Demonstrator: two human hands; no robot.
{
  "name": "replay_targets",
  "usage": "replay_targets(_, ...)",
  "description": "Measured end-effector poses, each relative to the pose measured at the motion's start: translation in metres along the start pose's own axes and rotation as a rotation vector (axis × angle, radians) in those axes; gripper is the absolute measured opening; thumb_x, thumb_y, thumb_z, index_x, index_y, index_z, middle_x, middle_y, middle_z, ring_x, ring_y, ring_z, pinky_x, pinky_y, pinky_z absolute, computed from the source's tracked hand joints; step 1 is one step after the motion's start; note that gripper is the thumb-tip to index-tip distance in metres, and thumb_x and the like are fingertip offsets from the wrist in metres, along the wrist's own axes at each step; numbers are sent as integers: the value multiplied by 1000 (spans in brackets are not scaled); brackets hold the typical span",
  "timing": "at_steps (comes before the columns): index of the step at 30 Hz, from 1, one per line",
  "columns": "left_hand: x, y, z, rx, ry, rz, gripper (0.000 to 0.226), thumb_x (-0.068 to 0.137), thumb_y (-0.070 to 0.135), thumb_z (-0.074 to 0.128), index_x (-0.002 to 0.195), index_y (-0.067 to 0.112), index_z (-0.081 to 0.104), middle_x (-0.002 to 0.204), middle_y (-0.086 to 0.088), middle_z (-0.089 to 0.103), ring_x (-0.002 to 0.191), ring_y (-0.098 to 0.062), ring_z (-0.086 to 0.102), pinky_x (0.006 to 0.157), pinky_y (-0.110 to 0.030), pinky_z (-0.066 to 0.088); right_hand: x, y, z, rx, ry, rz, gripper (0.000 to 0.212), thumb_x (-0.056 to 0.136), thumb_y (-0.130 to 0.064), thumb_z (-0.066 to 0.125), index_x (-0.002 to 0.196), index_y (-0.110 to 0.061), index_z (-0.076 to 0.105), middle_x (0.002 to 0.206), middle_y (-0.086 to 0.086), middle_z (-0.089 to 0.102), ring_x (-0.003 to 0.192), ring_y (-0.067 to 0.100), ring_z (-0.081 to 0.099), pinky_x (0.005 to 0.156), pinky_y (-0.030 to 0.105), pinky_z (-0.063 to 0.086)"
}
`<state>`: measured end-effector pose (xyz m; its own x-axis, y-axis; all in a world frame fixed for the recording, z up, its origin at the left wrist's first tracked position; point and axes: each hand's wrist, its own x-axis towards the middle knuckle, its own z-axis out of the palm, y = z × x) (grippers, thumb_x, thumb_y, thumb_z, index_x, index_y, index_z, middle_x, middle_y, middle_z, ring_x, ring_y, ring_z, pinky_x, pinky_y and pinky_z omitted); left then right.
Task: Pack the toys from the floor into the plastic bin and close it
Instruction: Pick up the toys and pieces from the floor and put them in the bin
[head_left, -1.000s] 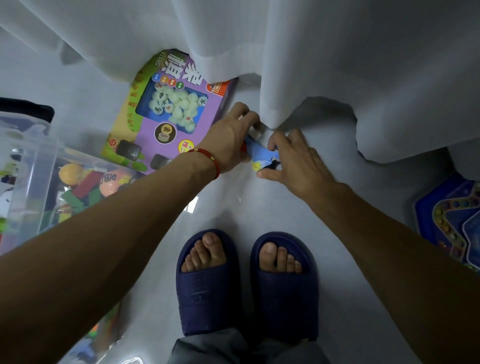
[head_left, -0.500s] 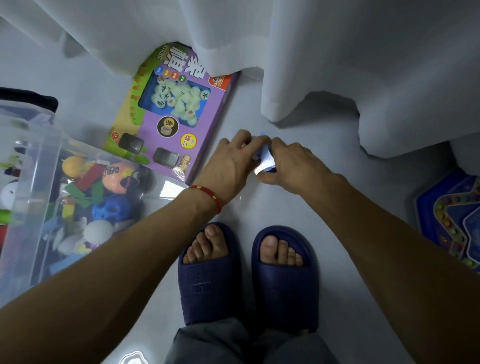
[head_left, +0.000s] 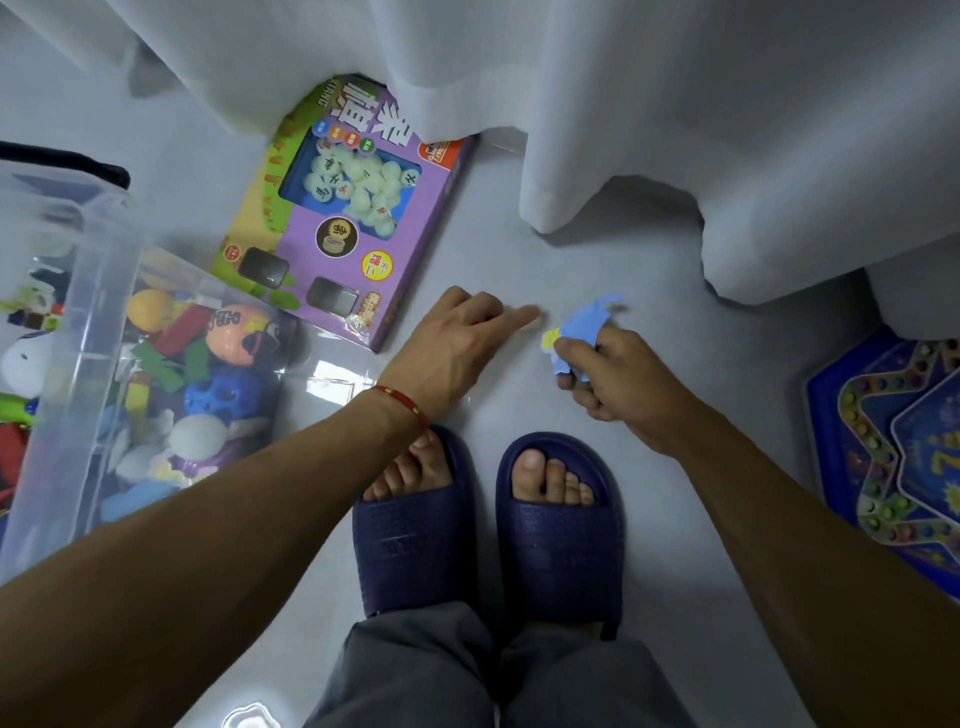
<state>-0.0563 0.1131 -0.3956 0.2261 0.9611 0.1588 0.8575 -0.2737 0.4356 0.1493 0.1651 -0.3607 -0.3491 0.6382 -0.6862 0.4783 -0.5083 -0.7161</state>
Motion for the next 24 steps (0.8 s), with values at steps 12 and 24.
replay_targets(12, -31, 82, -122, -476, 379, -628, 23, 86, 13, 68, 106, 21, 74, 90, 4, 70, 75, -15, 68, 72, -30, 57, -62, -98, 24, 272, -79, -147, 16, 94, -5, 53, 86, -3, 67, 78, 11, 66, 67, 17, 55, 50, 27, 43)
replay_targets(24, -197, 55, -347, -184, 517, -1099, 33, 86, 25, 65, 119, 29, 63, 122, 1, 63, 89, -13, 70, 77, -32, 53, -164, -301, 229, -93, -746, -43, 13, 92, -5, 58, 104, -7, 54, 98, 16, 50, 84, 23, 58, 90, 40, 58)
